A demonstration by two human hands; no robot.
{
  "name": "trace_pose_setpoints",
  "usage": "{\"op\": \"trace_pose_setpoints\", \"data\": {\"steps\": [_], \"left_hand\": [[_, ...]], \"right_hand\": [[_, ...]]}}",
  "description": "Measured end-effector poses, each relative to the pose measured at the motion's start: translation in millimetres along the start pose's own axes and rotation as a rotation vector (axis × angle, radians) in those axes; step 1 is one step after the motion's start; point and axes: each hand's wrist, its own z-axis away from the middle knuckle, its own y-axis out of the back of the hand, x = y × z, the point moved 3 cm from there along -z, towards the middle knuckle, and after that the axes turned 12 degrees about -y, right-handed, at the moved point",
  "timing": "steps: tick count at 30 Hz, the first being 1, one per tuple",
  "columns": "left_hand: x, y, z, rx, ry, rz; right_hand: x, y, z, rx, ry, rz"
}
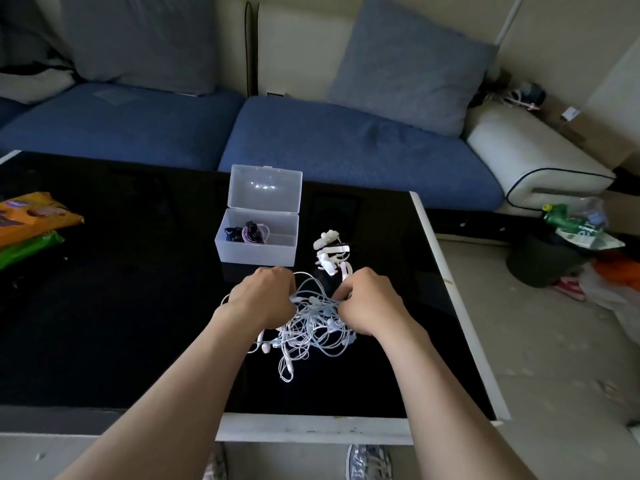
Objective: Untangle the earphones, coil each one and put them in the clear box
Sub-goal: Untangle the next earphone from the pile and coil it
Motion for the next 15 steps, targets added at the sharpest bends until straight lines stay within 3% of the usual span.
{"op": "trace_pose_setpoints", "data": {"steps": [5,15], "left_hand": [[12,10,11,0.151,0.060,0.000],[18,15,27,0.263,0.170,-0.036]], "right_hand": [[2,10,10,0.034,0.029,-0.128],[-4,29,18,0.077,0.012,-0.740]]}}
